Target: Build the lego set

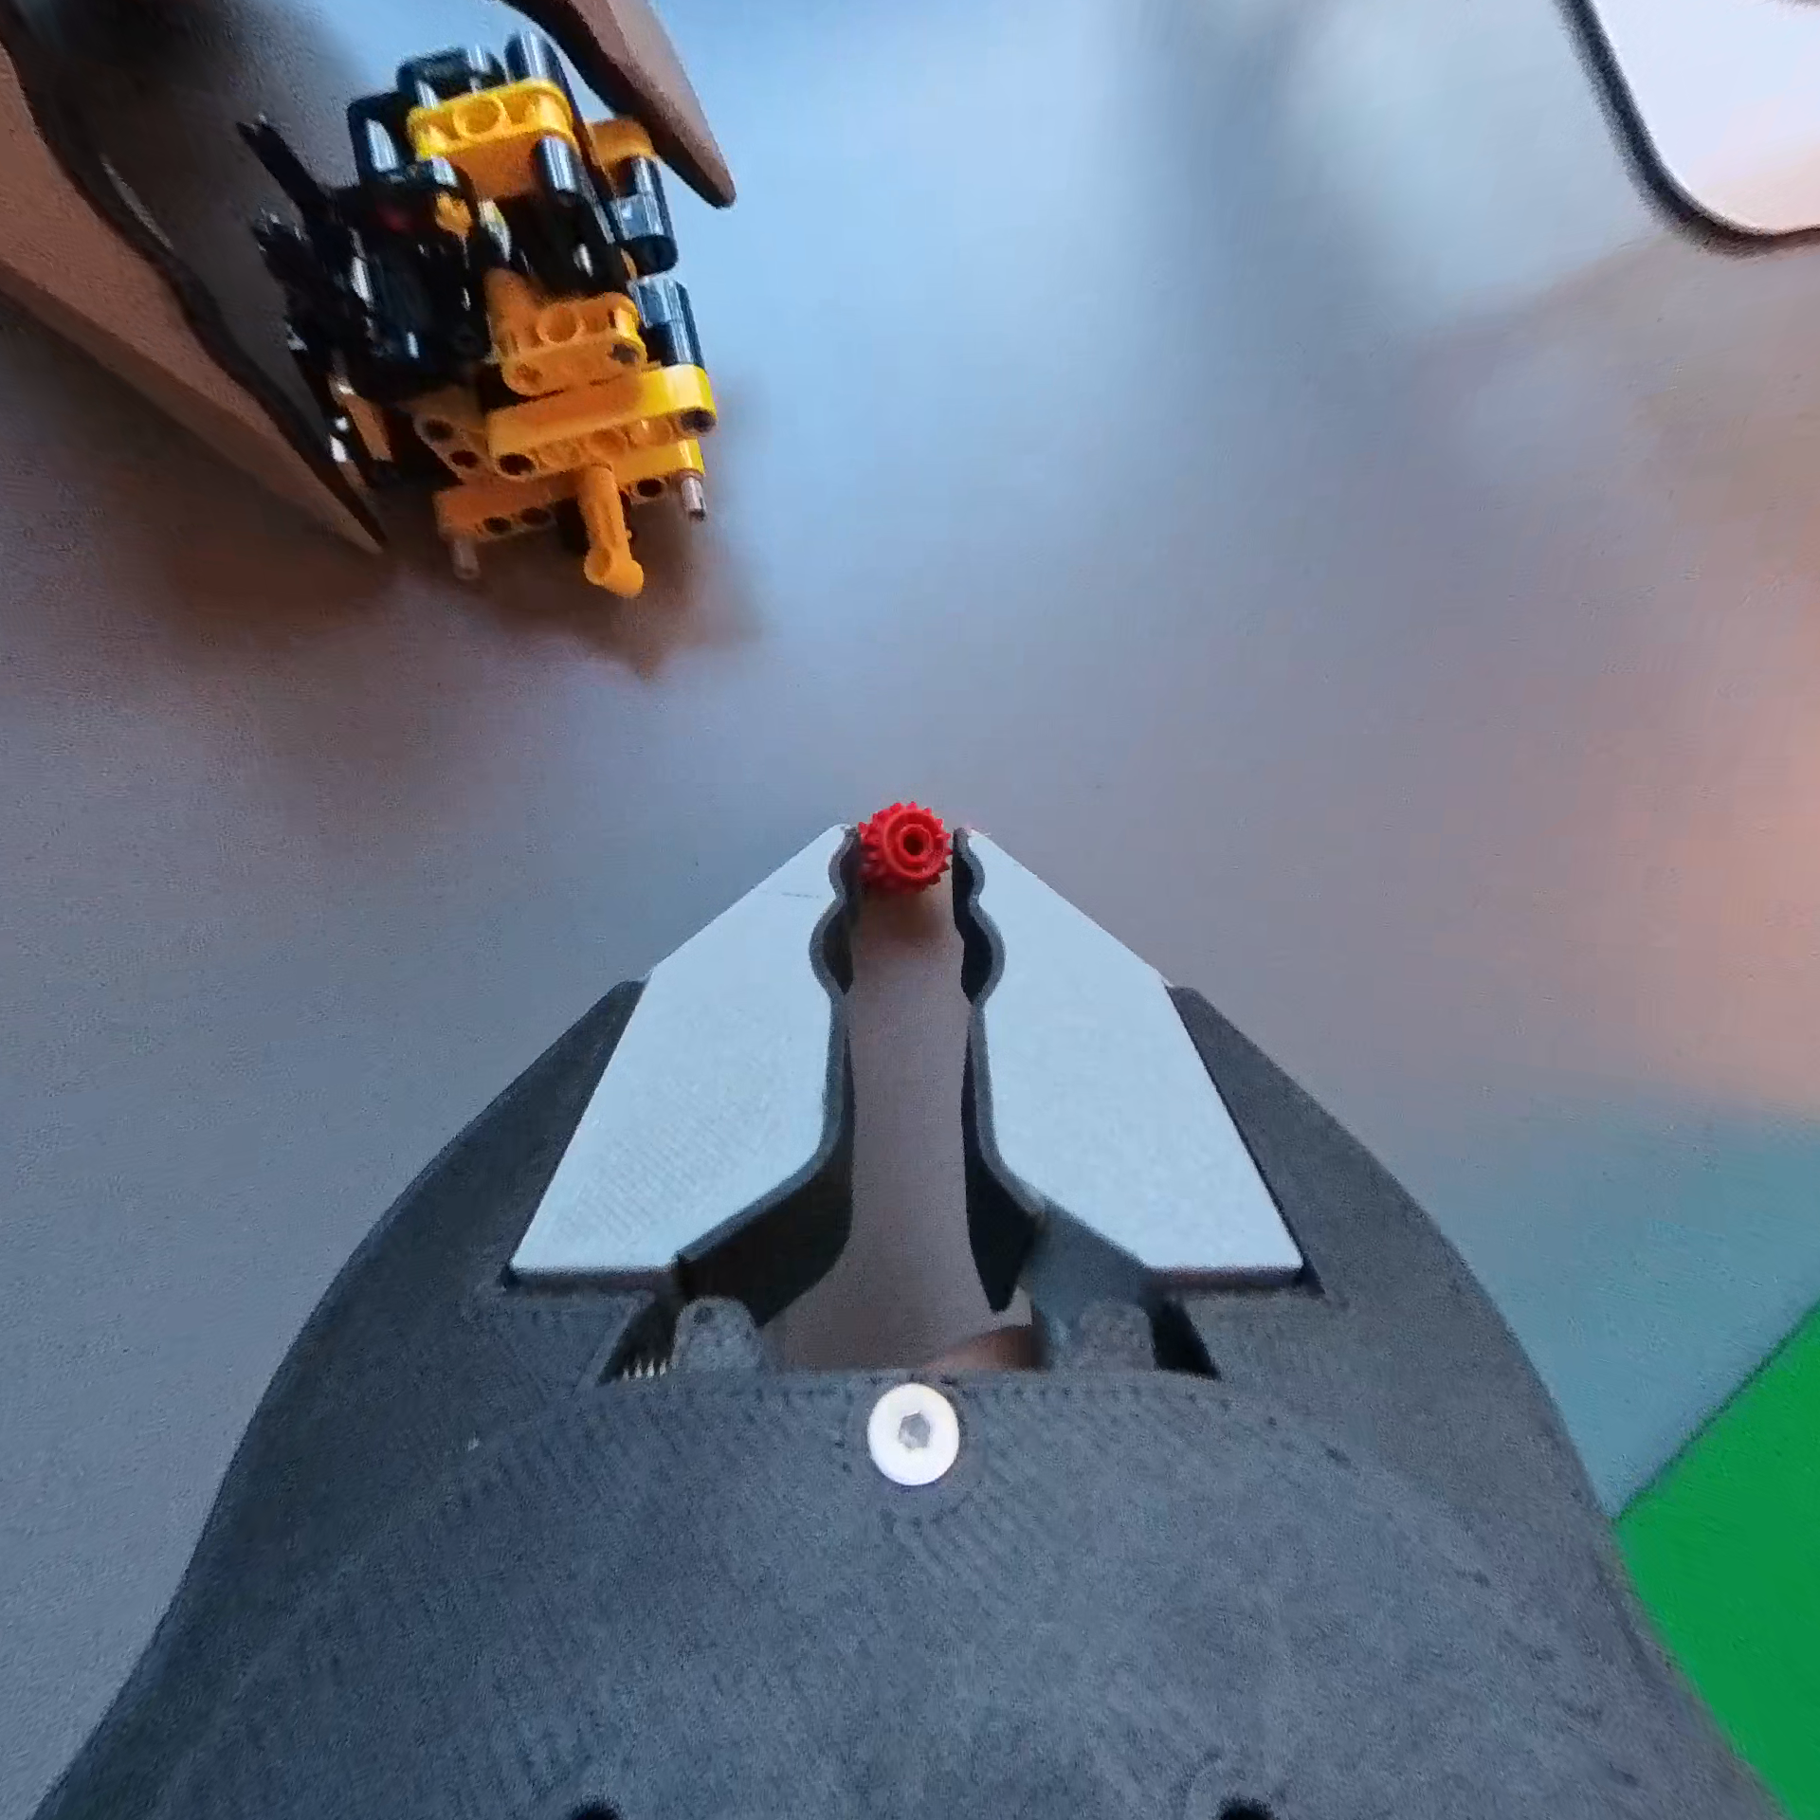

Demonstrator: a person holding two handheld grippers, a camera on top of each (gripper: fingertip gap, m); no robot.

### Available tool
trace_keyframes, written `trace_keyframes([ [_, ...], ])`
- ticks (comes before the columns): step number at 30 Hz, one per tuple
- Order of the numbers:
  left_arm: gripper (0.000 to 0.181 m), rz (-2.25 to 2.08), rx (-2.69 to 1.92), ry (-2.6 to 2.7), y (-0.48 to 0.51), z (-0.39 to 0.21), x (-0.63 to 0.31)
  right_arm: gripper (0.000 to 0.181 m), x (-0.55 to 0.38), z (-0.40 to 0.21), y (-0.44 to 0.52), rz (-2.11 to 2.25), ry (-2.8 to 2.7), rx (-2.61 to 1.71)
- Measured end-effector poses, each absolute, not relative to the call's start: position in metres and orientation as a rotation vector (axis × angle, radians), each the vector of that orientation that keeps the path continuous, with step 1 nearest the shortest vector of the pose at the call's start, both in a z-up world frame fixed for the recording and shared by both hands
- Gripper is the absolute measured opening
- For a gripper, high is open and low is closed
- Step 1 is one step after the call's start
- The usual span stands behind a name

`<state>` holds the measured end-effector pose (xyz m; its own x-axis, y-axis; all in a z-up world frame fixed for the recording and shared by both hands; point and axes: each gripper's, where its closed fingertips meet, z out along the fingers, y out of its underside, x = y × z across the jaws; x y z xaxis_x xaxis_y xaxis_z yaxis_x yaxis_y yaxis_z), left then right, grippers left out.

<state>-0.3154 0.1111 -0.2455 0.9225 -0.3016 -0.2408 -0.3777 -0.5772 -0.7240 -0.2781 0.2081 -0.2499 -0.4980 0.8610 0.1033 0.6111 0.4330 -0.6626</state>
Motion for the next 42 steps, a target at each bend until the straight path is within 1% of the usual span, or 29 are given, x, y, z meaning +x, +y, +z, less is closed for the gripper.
trace_keyframes([
  [1, 0.090, 0.113, -2.225, 0.480, 0.111, -0.246, -0.315, 0.015, -0.279, -0.250, 0.207, 0.793, -2.262, -1.246],
  [4, 0.090, 0.112, -2.225, 0.478, 0.111, -0.246, -0.315, 0.017, -0.278, -0.250, 0.207, 0.777, -2.265, -1.241],
  [7, 0.090, 0.110, -2.225, 0.477, 0.111, -0.246, -0.316, 0.025, -0.276, -0.255, 0.208, 0.740, -2.284, -1.241],
  [8, 0.090, 0.109, -2.226, 0.477, 0.111, -0.246, -0.316, 0.024, -0.277, -0.256, 0.207, 0.742, -2.285, -1.236],
  [10, 0.090, 0.107, -2.226, 0.475, 0.111, -0.246, -0.316, 0.015, -0.278, -0.254, 0.204, 0.744, -2.282, -1.210],
  [16, 0.090, 0.106, -2.227, 0.473, 0.111, -0.246, -0.316, 0.015, -0.280, -0.250, 0.202, 0.739, -2.260, -1.191],
  [18, 0.090, 0.108, -2.226, 0.473, 0.111, -0.246, -0.316, 0.015, -0.286, -0.226, 0.209, 0.770, -2.148, -1.155],
  [20, 0.090, 0.110, -2.227, 0.473, 0.111, -0.246, -0.316, 0.015, -0.289, -0.180, 0.230, 0.761, -1.931, -1.122],
  [24, 0.090, 0.114, -2.226, 0.475, 0.111, -0.246, -0.316, 0.015, -0.249, -0.076, 0.322, 0.472, -1.335, -1.116],
  [25, 0.090, 0.111, -2.227, 0.474, 0.111, -0.246, -0.315, 0.014, -0.231, -0.064, 0.348, 0.382, -1.226, -1.157],
  [26, 0.090, 0.105, -2.227, 0.473, 0.111, -0.246, -0.315, 0.015, -0.216, -0.063, 0.373, 0.301, -1.167, -1.226],
  [27, 0.090, 0.098, -2.228, 0.472, 0.112, -0.246, -0.314, 0.014, -0.204, -0.076, 0.398, 0.229, -1.157, -1.329],
  [28, 0.091, 0.091, -2.229, 0.471, 0.112, -0.246, -0.313, 0.016, -0.196, -0.096, 0.419, 0.171, -1.176, -1.449],
  [30, 0.091, 0.083, -2.229, 0.472, 0.113, -0.247, -0.311, 0.039, -0.184, -0.128, 0.446, 0.106, -1.203, -1.608],
  [31, 0.091, 0.082, -2.228, 0.475, 0.113, -0.247, -0.310, 0.048, -0.182, -0.130, 0.453, 0.104, -1.175, -1.621],
  [32, 0.091, 0.086, -2.224, 0.479, 0.113, -0.246, -0.310, 0.058, -0.181, -0.123, 0.454, 0.138, -1.127, -1.604],
  [33, 0.090, 0.088, -2.222, 0.483, 0.113, -0.246, -0.310, 0.059, -0.182, -0.113, 0.451, 0.209, -1.078, -1.577],
  [35, 0.090, 0.086, -2.223, 0.489, 0.113, -0.246, -0.310, 0.045, -0.186, -0.095, 0.437, 0.371, -1.021, -1.531],
  [39, 0.092, 0.065, -2.244, 0.565, 0.104, -0.246, -0.308, 0.049, -0.201, -0.081, 0.407, 0.514, -1.035, -1.430],
  [40, 0.097, 0.060, -2.253, 0.611, 0.098, -0.245, -0.307, 0.050, -0.212, -0.079, 0.390, 0.574, -1.069, -1.387],
  [41, 0.097, 0.049, -2.244, 0.647, 0.092, -0.240, -0.307, 0.049, -0.223, -0.081, 0.368, 0.631, -1.131, -1.347],
  [42, 0.093, 0.037, -2.213, 0.660, 0.088, -0.231, -0.308, 0.050, -0.236, -0.084, 0.344, 0.678, -1.204, -1.308],
])
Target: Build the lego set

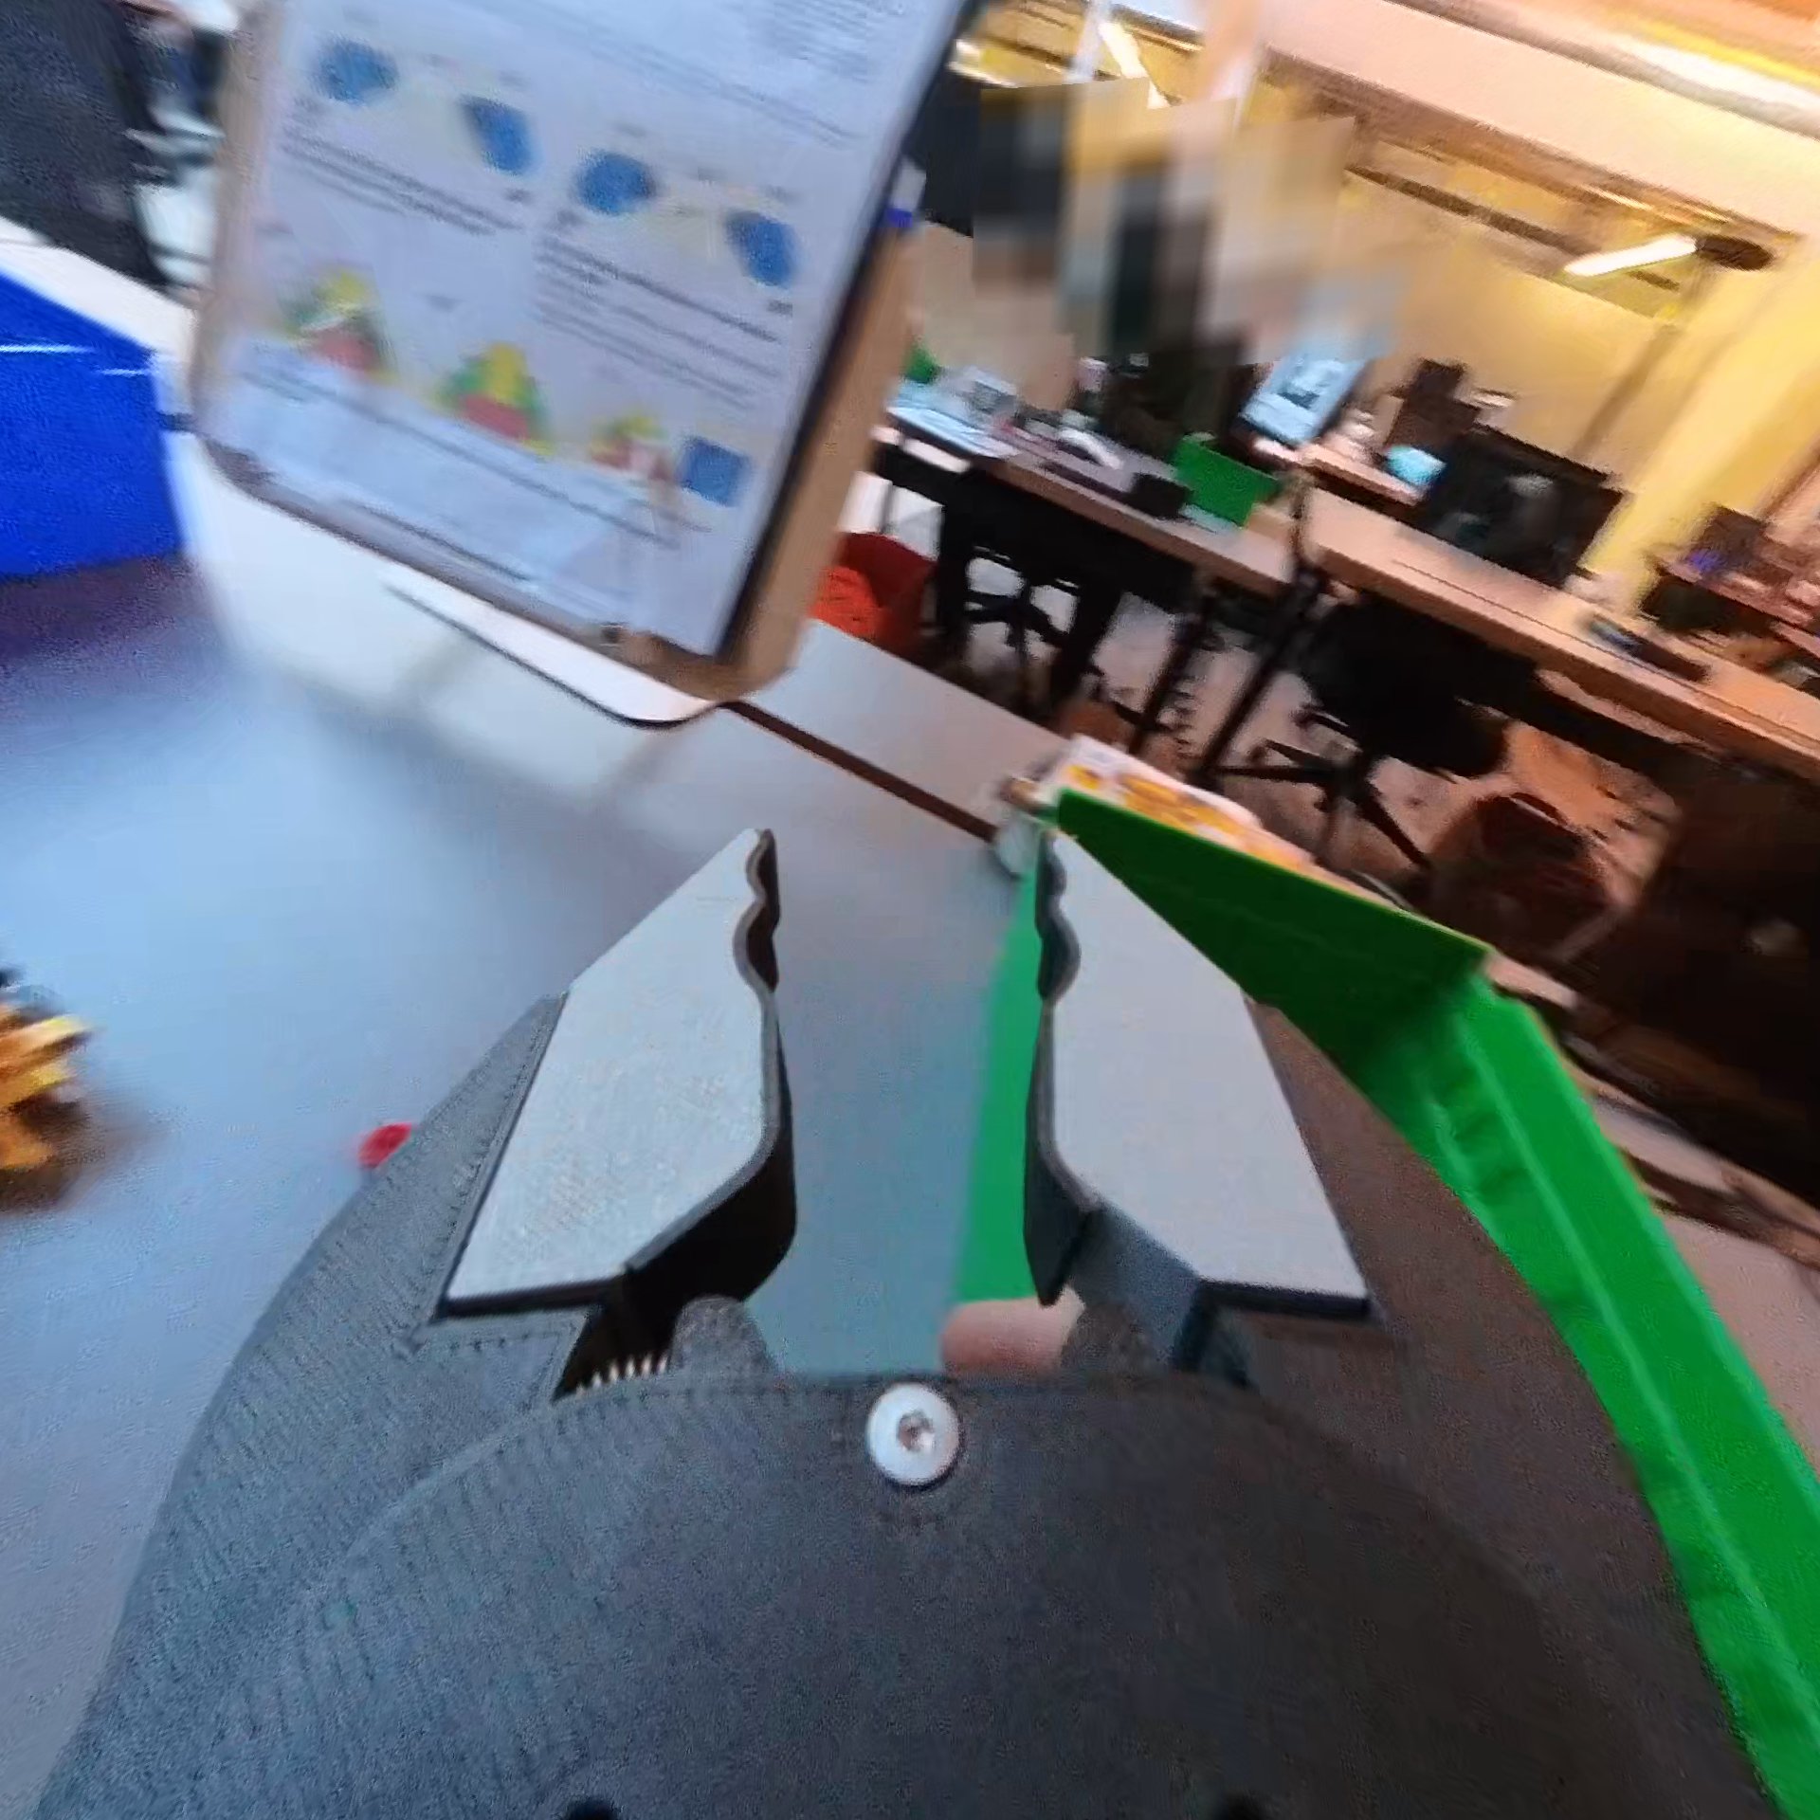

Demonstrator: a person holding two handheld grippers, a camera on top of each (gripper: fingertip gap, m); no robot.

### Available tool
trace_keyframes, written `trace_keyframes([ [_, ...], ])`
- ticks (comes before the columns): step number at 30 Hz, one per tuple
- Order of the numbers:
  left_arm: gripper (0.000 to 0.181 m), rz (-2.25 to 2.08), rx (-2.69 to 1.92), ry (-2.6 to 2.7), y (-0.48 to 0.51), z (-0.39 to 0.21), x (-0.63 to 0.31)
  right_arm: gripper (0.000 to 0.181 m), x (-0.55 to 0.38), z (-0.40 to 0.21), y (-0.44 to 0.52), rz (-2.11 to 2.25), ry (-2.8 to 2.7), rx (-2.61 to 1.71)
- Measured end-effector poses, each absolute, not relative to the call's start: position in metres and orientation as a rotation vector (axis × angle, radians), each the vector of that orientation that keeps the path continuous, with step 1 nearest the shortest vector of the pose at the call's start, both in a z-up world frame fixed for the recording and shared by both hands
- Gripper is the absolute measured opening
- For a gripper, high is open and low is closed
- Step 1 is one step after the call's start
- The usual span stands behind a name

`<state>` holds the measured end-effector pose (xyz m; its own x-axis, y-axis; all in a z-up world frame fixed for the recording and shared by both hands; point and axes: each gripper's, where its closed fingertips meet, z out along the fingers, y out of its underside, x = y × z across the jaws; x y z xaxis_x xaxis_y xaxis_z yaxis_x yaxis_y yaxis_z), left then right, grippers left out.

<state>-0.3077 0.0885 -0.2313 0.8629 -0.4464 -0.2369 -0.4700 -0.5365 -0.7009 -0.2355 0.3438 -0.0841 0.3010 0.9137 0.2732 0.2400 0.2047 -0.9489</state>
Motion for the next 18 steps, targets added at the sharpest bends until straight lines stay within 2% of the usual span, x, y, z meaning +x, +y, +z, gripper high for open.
trace_keyframes([
  [4, 0.081, -0.048, -2.082, 0.606, 0.076, -0.191, -0.315, 0.046, -0.270, -0.112, 0.250, 0.724, -1.521, -1.135],
  [5, 0.073, -0.047, -2.068, 0.606, 0.073, -0.188, -0.318, 0.040, -0.274, -0.121, 0.226, 0.732, -1.615, -1.077],
  [6, 0.061, -0.046, -2.074, 0.609, 0.071, -0.190, -0.320, 0.033, -0.277, -0.135, 0.200, 0.769, -1.719, -1.031],
  [9, 0.019, -0.104, -2.192, 0.630, 0.066, -0.215, -0.319, 0.028, -0.278, -0.189, 0.132, 0.891, -2.042, -1.000],
  [10, 0.012, -0.128, -2.236, 0.634, 0.064, -0.223, -0.317, 0.030, -0.278, -0.207, 0.120, 0.894, -2.120, -1.025],
  [13, 0.014, -0.219, -2.247, 0.671, 0.062, -0.232, -0.301, 0.026, -0.274, -0.243, 0.094, 0.942, -2.287, -1.069],
  [15, 0.026, -0.238, -2.241, 0.640, 0.067, -0.234, -0.295, 0.027, -0.274, -0.248, 0.081, 1.047, -2.302, -1.110],
  [18, 0.030, -0.234, -2.271, 0.603, 0.075, -0.246, -0.289, 0.025, -0.275, -0.247, 0.076, 1.118, -2.314, -1.140],
])
